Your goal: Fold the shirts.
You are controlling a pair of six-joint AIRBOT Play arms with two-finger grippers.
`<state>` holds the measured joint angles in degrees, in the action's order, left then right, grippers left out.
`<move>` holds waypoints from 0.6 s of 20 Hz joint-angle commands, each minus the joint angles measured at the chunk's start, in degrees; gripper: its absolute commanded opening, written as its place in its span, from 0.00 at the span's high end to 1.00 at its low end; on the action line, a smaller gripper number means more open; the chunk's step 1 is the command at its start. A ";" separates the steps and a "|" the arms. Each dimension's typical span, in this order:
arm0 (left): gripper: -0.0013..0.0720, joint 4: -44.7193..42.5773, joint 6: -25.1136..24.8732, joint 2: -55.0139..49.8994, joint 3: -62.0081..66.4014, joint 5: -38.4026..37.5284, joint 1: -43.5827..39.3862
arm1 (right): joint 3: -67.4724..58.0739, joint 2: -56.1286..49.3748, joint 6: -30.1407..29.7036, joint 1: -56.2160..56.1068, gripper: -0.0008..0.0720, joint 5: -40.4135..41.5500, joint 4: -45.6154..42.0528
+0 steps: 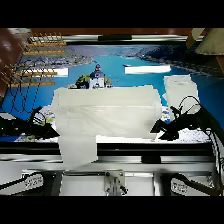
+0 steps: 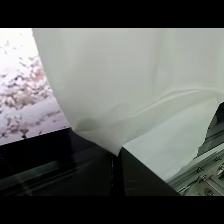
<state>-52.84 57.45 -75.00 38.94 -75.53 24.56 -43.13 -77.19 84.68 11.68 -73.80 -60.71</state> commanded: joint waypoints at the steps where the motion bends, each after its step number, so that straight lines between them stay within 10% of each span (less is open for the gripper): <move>1: 0.94 0.02 0.24 0.04 0.11 -0.20 0.02 | 1.90 -2.03 -1.09 0.00 0.08 4.33 3.48; 7: 0.94 0.02 0.22 0.04 0.11 -0.17 0.07 | 1.90 -2.05 -1.36 -3.28 0.25 5.51 5.62; 11: 0.94 0.02 0.22 0.04 0.13 -0.17 0.07 | 1.88 -1.99 -1.36 -5.79 0.88 5.70 4.72; 12: 0.94 0.02 -0.07 0.04 0.26 -0.20 0.07 | 1.73 -1.81 -1.75 -5.79 0.91 5.33 4.55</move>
<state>-52.77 57.65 -75.00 39.07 -75.77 24.58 -41.25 -79.18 83.29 7.03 -67.42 -56.27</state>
